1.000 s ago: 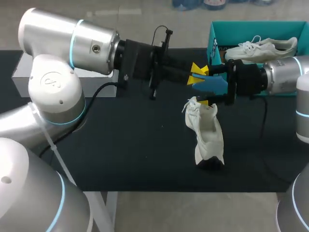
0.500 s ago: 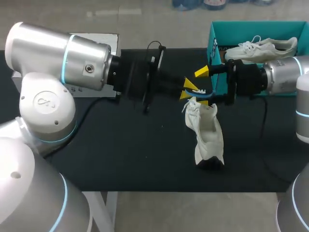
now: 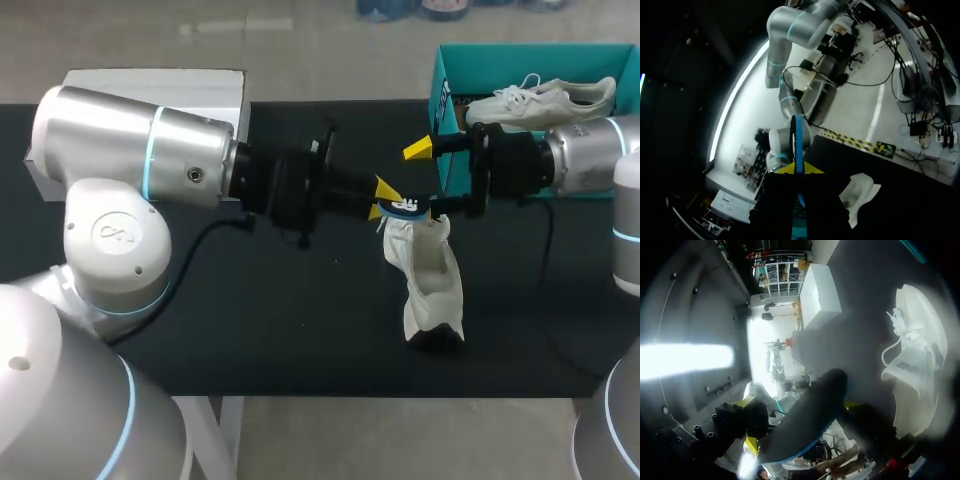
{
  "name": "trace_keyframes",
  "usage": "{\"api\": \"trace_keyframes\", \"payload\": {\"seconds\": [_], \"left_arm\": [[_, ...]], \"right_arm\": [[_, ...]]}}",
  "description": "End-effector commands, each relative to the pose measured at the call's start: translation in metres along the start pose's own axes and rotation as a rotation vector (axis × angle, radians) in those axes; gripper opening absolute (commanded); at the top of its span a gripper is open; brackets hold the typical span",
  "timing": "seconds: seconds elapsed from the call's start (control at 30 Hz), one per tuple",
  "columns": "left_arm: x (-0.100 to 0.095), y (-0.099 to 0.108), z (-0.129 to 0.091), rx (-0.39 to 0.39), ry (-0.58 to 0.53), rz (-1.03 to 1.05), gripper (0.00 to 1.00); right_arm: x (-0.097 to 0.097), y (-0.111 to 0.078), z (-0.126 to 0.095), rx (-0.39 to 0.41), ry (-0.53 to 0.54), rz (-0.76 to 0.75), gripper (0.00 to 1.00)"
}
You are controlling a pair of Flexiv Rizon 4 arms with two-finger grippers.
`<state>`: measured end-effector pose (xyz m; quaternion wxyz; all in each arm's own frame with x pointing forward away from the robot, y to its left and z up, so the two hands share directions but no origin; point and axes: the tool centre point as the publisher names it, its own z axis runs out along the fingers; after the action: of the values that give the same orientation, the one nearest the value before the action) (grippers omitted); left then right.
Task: Take the shoe out of the shoebox, open the shoe tongue, remove and reinsert the insole, then place the shoe into the shoebox
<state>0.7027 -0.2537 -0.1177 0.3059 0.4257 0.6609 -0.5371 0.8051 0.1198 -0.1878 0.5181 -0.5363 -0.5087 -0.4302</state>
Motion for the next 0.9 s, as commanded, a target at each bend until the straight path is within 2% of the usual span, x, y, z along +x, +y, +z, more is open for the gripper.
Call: {"api": "trace_keyframes", "payload": {"seconds": [0.03,0.33,0.57,0.9], "left_arm": [[-0.008,0.016,0.029,0.016,0.007,0.006,0.0],[-0.011,0.023,0.04,0.005,0.028,0.003,0.0],[-0.006,0.013,0.02,-0.053,0.019,-0.001,0.0],[0.015,0.003,0.002,-0.092,0.008,-0.024,0.0]], "right_arm": [[0.0,-0.001,0.001,-0.004,-0.001,0.001,1.0],[0.0,-0.001,0.001,-0.004,-0.001,0.001,1.0],[0.0,-0.001,0.001,-0.004,-0.001,0.001,1.0],[0.0,-0.001,0.001,-0.004,-0.001,0.001,1.0]]}}
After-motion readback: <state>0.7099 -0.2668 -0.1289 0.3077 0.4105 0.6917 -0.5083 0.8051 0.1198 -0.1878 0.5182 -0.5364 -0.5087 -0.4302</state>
